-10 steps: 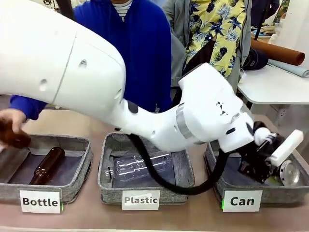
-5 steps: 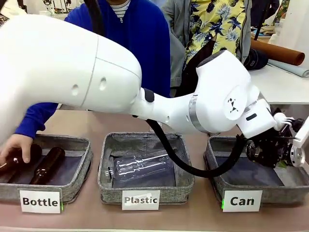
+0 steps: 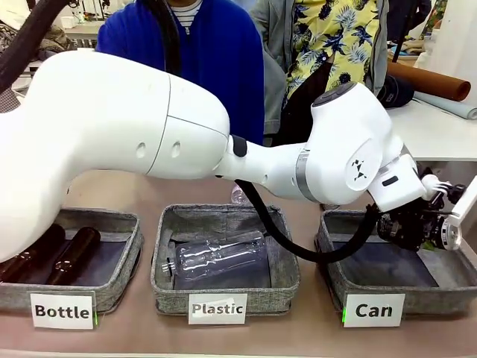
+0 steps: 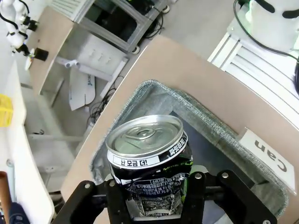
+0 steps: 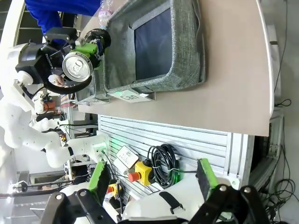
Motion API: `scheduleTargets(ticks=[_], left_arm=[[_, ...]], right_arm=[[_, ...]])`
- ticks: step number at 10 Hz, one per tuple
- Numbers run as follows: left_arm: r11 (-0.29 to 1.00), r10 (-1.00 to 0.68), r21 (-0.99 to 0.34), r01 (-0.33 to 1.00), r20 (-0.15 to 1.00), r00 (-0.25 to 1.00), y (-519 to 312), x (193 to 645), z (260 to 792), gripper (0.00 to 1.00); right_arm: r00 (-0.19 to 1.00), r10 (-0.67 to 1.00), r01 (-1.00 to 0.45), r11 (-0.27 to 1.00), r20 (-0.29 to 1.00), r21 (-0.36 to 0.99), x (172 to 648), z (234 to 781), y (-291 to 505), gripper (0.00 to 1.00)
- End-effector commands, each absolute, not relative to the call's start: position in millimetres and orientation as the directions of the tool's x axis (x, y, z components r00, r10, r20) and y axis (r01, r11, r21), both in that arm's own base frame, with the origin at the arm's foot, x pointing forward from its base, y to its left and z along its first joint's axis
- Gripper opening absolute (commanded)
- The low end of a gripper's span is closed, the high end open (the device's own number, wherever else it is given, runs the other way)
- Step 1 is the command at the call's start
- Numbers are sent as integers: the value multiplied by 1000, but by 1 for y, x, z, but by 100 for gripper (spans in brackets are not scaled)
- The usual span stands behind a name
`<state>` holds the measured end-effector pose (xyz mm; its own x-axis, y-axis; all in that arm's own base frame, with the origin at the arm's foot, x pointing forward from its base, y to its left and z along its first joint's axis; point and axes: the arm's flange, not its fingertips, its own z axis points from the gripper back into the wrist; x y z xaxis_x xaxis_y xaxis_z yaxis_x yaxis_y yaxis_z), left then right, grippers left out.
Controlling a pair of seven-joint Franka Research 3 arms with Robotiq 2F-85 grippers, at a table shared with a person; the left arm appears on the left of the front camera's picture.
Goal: Sort the can waste into the basket.
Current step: Pick up the can waste from the table and place it in the right Fabric basket.
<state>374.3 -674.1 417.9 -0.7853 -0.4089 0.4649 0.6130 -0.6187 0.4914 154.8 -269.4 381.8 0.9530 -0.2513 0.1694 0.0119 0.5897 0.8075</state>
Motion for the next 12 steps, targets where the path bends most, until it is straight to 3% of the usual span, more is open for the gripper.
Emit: scheduleTargets(ticks=[1, 2, 7, 9, 12], left_arm=[[-615, -428, 486, 621, 455, -780, -679, 373, 422, 92], [-612, -432, 483, 626, 459, -776, -678, 374, 423, 100], [-600, -439, 497, 627, 450, -778, -659, 377, 435, 100], [-627, -509, 401, 668, 438, -741, -621, 374, 452, 100], [-581, -599, 182, 793, 564, -568, -514, 361, 507, 100]], right_arm=[[951, -270, 39, 590, 151, 807, 155, 388, -268, 100], [951, -270, 39, 590, 151, 807, 155, 388, -268, 100], [951, -270, 39, 590, 151, 807, 155, 388, -268, 100], [955, -251, 22, 588, 156, 809, 164, 383, -265, 100], [949, -299, 85, 538, 96, 838, 214, 393, -230, 100]])
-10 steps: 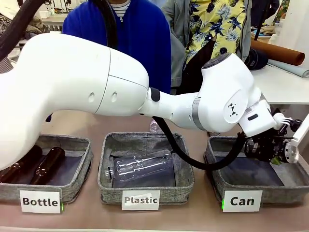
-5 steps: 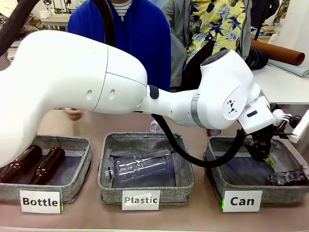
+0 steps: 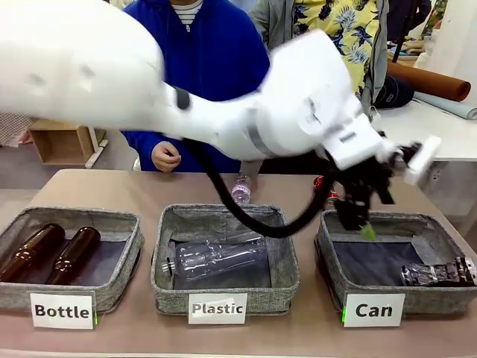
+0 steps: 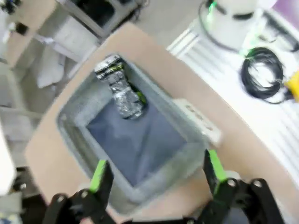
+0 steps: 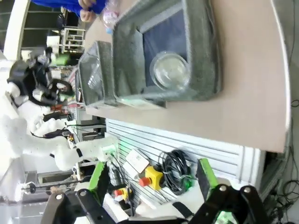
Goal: Sort the can waste into the basket.
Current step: Pick up the can waste from the table and place it in the right Fabric basket.
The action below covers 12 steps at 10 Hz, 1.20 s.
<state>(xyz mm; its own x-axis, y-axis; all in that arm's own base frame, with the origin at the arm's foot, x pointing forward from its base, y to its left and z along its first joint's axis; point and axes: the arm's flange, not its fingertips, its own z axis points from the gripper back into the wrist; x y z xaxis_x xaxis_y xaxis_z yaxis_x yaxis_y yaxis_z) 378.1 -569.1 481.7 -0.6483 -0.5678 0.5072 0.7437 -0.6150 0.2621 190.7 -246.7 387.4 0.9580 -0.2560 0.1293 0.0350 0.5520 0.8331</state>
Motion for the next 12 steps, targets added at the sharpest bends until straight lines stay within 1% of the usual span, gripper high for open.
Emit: scheduleTargets(ticks=[1, 2, 3, 4, 5, 6, 7, 8, 9, 10, 11, 12], left_arm=[[-514, -637, 121, 849, 609, -472, -461, 359, 532, 100], [-448, -660, 69, 891, 647, -381, -412, 357, 552, 100], [-415, -657, 48, 909, 675, -336, -361, 352, 568, 100], [-347, -679, 15, 938, 686, -262, -307, 346, 581, 100], [-262, -683, -21, 965, 710, -170, -240, 338, 589, 100], [-169, -670, -61, 984, 739, -69, -174, 333, 591, 100], [-52, -632, -103, 993, 773, 47, -109, 324, 591, 100], [46, -565, -158, 986, 810, 156, -49, 318, 583, 100], [145, -459, -215, 966, 850, 259, 7, 313, 568, 100], [280, -262, -319, 906, 882, 391, 70, 311, 547, 100], [379, -100, -424, 823, 865, 492, 119, 312, 532, 100], [406, 85, -553, 727, 815, 573, 176, 315, 510, 100]], right_arm=[[946, -309, 93, 545, 97, 833, 240, 399, -203, 100], [957, -269, 62, 546, 105, 836, 259, 405, -178, 100], [964, -247, 57, 564, 102, 824, 279, 410, -154, 100], [964, -248, 71, 596, 100, 800, 298, 415, -127, 100], [971, -214, 47, 594, 102, 803, 317, 422, -98, 100], [968, -219, 29, 588, 124, 809, 330, 429, -72, 100], [971, -196, 1, 576, 137, 817, 339, 438, -48, 100], [972, -186, -21, 533, 141, 846, 349, 448, -32, 100], [973, -175, -47, 482, 149, 875, 356, 457, -23, 100], [979, -148, -71, 413, 144, 908, 360, 466, -20, 100], [983, -134, -66, 383, 126, 921, 362, 471, -18, 100], [985, -116, -75, 358, 124, 931, 367, 471, -21, 100]])
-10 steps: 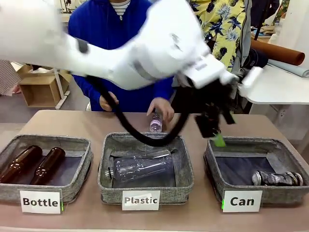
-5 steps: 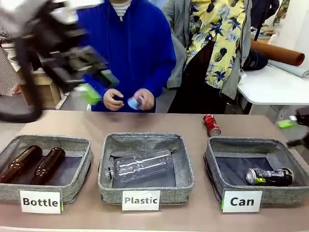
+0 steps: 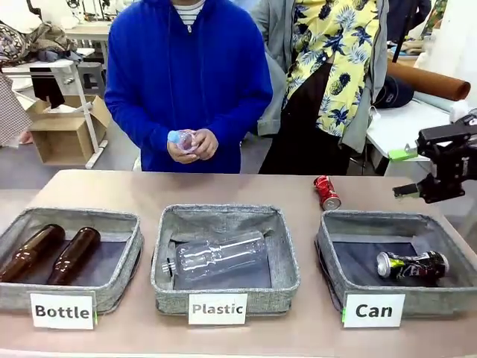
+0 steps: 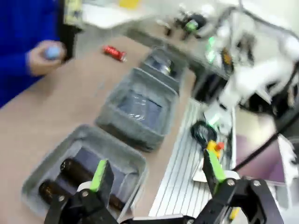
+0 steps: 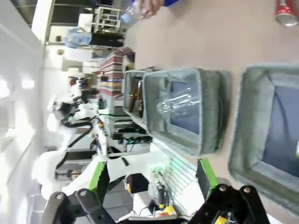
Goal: Sort the can waste into the basket.
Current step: Pick up the can waste from the table and place it in the right Fabric basket.
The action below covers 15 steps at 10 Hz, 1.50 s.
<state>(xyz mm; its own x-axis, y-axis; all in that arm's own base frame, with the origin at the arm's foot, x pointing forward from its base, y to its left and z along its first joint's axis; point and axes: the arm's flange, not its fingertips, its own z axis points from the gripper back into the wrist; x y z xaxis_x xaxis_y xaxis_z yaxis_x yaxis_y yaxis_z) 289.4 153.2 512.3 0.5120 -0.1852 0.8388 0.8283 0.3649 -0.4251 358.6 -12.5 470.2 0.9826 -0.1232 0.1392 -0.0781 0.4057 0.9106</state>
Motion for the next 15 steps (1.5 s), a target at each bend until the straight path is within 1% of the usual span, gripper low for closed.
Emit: scheduleTargets(ticks=[1, 2, 3, 4, 5, 13, 14, 15], left_arm=[[377, 256, -695, 612, 713, 652, 227, 320, 475, 100], [331, 378, -773, 541, 634, 675, 257, 325, 443, 100], [259, 431, -842, 473, 539, 723, 273, 333, 414, 100], [178, 438, -835, 521, 542, 717, 279, 342, 391, 100], [383, 237, -745, 546, 650, 722, 268, 300, 414, 100], [383, 237, -745, 546, 650, 722, 268, 300, 414, 100], [383, 237, -745, 546, 650, 722, 268, 300, 414, 100], [383, 237, -745, 546, 650, 722, 268, 300, 414, 100]], right_arm=[[985, -136, -60, 326, 110, 943, 369, 470, -24, 100], [979, -172, -52, 304, 108, 951, 371, 470, -28, 100], [958, -264, -22, 332, 116, 943, 378, 469, -31, 100], [984, -137, -58, 350, 112, 935, 364, 470, -21, 100], [984, -137, -58, 350, 112, 935, 364, 470, -21, 100], [983, -147, -49, 346, 106, 937, 367, 469, -20, 100], [916, -244, -11, 777, 317, 629, 400, 486, -12, 100], [919, -159, 5, 920, 361, 392, 435, 482, -2, 100]])
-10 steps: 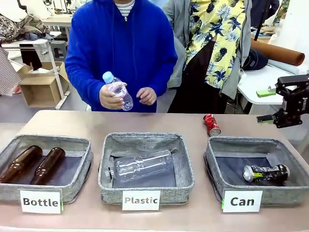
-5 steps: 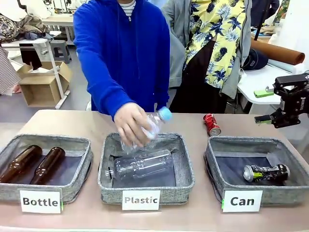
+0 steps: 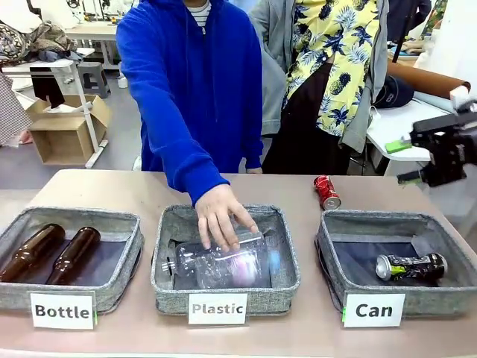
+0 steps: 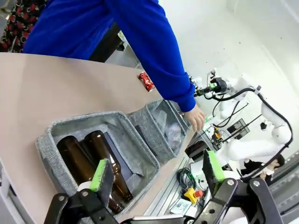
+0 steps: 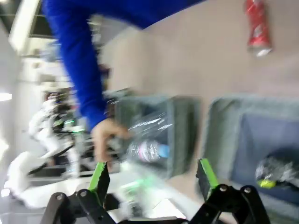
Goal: Sort the can waste into the basket.
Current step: Pick up the can waste from the table and place it in the right Fabric basket.
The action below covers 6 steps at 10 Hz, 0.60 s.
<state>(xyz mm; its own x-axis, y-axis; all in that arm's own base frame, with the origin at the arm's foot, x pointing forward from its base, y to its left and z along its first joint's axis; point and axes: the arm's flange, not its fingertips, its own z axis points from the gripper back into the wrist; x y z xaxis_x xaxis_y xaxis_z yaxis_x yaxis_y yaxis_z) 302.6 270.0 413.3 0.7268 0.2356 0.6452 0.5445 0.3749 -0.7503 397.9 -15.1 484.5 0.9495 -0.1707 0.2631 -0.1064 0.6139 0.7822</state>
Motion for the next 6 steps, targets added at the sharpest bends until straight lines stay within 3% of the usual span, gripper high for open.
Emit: scheduleTargets(ticks=[1, 2, 3, 4, 5, 6], left_arm=[[383, 237, -745, 546, 650, 722, 268, 300, 414, 100], [383, 237, -745, 546, 650, 722, 268, 300, 414, 100], [383, 237, -745, 546, 650, 722, 268, 300, 414, 100], [383, 237, -745, 546, 650, 722, 268, 300, 414, 100], [383, 237, -745, 546, 650, 722, 268, 300, 414, 100], [383, 237, -745, 546, 650, 722, 268, 300, 414, 100]], right_arm=[[927, -104, 35, 981, 361, 192, 464, 471, 7, 100], [931, -66, 29, 994, 359, 108, 480, 458, 16, 100], [915, -66, 5, 988, 398, 152, 479, 450, 18, 100], [960, -111, -4, 911, 256, 413, 452, 454, 12, 100], [901, -48, -137, 912, 431, 387, 475, 463, 17, 100], [901, -48, -137, 912, 431, 387, 475, 463, 17, 100]])
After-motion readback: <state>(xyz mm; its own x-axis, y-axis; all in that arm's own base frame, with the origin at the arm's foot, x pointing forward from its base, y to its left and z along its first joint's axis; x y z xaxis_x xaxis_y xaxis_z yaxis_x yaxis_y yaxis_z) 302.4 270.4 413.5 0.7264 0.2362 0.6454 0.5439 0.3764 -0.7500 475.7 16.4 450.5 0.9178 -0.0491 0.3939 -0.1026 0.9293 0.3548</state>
